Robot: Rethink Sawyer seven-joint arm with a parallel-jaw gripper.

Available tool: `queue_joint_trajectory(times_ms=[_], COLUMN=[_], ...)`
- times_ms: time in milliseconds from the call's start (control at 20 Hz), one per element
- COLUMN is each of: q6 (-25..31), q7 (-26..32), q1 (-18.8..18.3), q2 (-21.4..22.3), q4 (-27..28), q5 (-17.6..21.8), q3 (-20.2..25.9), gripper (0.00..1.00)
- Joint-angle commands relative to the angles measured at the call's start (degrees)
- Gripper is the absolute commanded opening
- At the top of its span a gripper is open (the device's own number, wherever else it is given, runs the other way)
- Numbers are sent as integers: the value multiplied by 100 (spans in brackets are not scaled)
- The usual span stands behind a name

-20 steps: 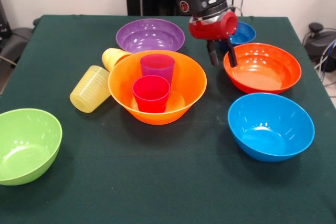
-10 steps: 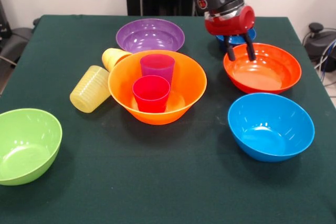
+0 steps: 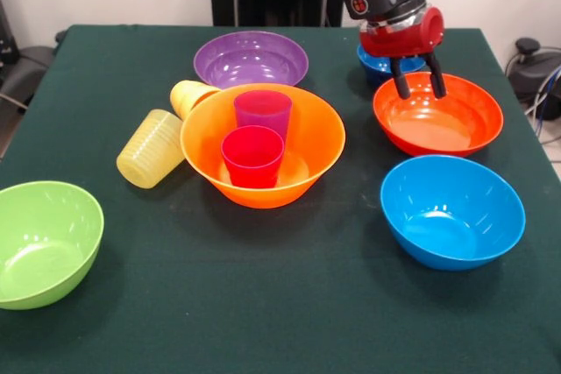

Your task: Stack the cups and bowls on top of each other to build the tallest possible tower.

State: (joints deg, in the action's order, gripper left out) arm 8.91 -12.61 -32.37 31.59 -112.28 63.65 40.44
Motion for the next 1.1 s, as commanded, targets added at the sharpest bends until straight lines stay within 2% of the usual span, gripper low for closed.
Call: queue_joint_trajectory(times_ms=[50, 250, 400, 600, 950, 1100], q6=[542, 598, 839, 1022, 1018, 925], q7=[-419, -379, -140, -18, -24, -115], q1=[181, 101, -150, -275, -399, -395], q2=[-33, 104, 348, 565, 755, 746], q4=[45, -91, -350, -511, -744, -776], q5=[299, 194, -98, -333, -509, -436], q3=[-233, -177, 89, 231, 355, 331], gripper=[100, 100, 100, 100, 100, 100])
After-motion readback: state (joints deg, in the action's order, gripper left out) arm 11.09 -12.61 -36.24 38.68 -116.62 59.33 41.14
